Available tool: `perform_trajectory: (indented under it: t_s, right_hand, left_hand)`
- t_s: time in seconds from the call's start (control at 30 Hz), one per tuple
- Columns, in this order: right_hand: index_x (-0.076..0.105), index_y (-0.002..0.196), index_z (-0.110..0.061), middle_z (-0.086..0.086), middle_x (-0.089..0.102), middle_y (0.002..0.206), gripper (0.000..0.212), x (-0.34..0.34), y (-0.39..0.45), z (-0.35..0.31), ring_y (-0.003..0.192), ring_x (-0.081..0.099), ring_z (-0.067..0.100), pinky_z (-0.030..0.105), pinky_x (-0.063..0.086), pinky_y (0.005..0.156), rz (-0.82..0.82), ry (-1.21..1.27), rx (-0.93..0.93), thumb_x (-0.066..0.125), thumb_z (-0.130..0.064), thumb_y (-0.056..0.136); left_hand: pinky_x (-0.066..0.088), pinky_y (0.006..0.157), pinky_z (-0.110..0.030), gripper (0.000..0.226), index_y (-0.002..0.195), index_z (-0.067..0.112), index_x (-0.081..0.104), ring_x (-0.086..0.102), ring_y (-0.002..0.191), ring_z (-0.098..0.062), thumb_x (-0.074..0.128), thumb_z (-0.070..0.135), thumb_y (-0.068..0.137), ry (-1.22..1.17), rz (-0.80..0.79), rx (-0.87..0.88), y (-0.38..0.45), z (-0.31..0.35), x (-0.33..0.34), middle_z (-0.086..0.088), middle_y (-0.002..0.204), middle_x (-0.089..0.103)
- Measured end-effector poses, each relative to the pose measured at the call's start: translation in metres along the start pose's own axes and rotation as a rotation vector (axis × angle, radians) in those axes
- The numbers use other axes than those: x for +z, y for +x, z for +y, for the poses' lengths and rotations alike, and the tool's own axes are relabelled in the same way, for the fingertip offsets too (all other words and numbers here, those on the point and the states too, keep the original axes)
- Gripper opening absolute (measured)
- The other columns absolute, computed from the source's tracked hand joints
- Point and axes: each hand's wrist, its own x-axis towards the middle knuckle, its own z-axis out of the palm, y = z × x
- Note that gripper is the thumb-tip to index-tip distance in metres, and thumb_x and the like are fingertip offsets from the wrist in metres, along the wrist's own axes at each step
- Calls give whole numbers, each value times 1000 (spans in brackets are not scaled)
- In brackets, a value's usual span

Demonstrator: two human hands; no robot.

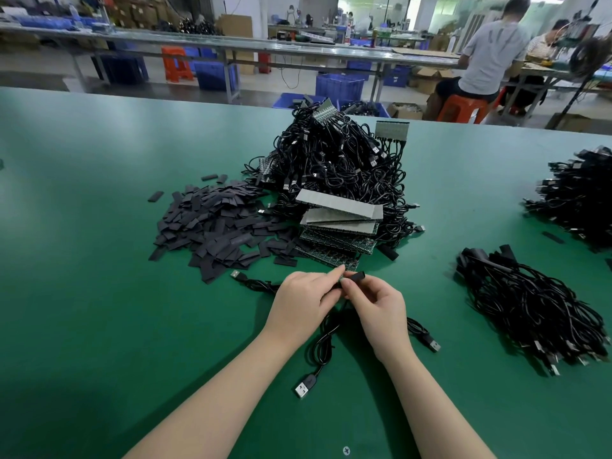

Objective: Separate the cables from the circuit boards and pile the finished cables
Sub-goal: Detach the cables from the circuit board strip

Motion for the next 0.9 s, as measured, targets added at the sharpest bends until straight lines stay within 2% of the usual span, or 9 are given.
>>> perform_trajectory:
  t_s: [0.33,0.47,0.6,0.77,0.9]
  right_hand:
    - [75,81,-26,-3,73,75,9,-1,-1,0,65,59,2,15,48,62,0,-26,6,75,-20,88]
    - [75,83,-27,-4,73,75,9,-1,-1,0,67,60,4,20,50,64,25,-23,19,74,-22,89]
    - [77,81,-32,-7,73,72,16,-1,-1,-3,67,62,4,19,52,66,58,51,41,72,-19,90]
    - [76,91,-25,-6,75,75,12,-3,-1,-3,70,67,1,13,51,66,94,159,64,69,-14,92]
    - [75,95,-31,-9,72,72,21,-2,-1,-1,67,65,1,14,50,65,95,167,30,69,-12,93]
  left_hand:
    - [52,80,-36,36,121,10,68,69,87,-20,65,14,85,-10,13,39,-2,0,0,-2,101,75]
    - [52,83,-38,39,123,10,67,69,91,-20,65,15,84,-34,5,19,-2,1,1,-2,105,74]
    - [51,84,-35,38,120,13,70,68,92,-15,68,22,83,-28,51,-1,-2,2,2,2,105,74]
    - [50,85,-36,25,107,19,75,68,90,-14,70,28,84,24,67,-63,0,2,1,6,98,74]
    - [48,85,-34,21,104,19,76,68,89,-16,70,30,87,34,37,-55,0,1,0,4,95,75]
